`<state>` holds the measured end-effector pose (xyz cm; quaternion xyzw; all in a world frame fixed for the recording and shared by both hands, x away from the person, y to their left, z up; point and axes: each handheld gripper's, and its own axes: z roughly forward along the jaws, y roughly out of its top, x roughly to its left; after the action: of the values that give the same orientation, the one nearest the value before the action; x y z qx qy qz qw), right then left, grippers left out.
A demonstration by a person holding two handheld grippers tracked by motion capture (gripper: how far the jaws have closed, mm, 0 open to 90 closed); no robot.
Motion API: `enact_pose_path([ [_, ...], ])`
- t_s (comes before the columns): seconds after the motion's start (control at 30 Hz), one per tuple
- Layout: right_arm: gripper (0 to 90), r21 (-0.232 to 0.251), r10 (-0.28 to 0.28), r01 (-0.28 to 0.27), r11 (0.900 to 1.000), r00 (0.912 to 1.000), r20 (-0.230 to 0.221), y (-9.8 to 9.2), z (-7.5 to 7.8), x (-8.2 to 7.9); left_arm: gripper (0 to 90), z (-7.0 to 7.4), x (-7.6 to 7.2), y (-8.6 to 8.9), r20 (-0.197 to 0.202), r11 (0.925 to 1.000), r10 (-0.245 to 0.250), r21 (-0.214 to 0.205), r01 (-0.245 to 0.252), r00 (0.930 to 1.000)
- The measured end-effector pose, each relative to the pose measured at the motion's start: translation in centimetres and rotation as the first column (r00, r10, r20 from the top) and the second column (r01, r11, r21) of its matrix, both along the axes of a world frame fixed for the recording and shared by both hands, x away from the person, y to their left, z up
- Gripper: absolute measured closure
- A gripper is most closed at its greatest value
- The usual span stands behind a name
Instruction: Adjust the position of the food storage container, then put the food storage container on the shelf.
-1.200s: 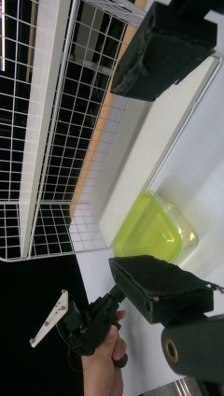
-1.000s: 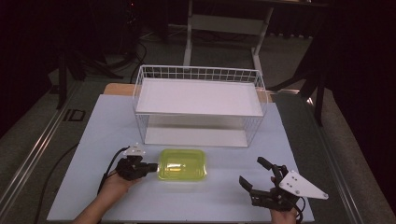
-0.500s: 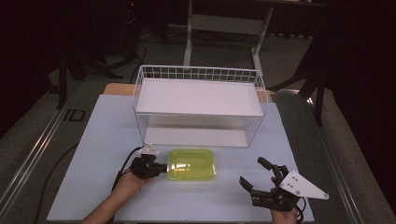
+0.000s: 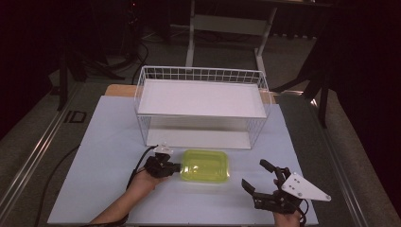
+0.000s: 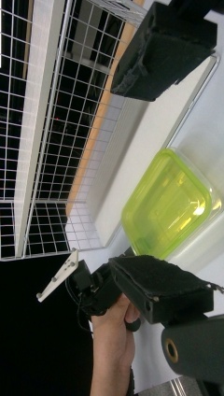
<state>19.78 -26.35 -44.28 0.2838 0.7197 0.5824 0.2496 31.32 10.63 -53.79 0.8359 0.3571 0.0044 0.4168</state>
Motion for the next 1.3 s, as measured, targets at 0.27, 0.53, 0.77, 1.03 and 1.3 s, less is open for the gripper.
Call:
enact_pose_path([
  [0.27,14.5,-0.009,0.01,-0.011,0.9999,0.9999,-0.011,-0.1,0.0,0.2,86.0,-0.2,-0.1,0.6,0.003,1.0,0.006,-0.007,-0.006,1.0],
  [0.53,14.6,-0.077,-0.025,0.026,0.9967,0.9996,0.015,0.6,0.0,-0.1,61.7,1.6,-2.5,4.0,0.039,0.9969,-0.006,-0.078,0.009,0.9992],
  [0.77,15.5,-0.09,0.043,-0.048,0.9948,0.9976,-0.054,1.1,-0.3,0.3,13.3,3.6,-5.2,4.9,0.109,0.9851,-0.008,-0.17,0.026,0.994],
  [1.03,15.2,-0.11,0.041,-0.056,0.9924,0.99,-0.135,1.7,-1.0,1.0,2.0,4.9,-6.6,3.9,0.19,0.9774,0.003,-0.208,0.038,0.9817],
  [1.3,12.2,-0.14,0.027,-0.045,0.9891,0.9916,-0.127,2.3,-0.5,1.5,2.1,6.4,-5.5,2.1,0.151,0.9743,-0.023,-0.218,0.056,0.9883],
])
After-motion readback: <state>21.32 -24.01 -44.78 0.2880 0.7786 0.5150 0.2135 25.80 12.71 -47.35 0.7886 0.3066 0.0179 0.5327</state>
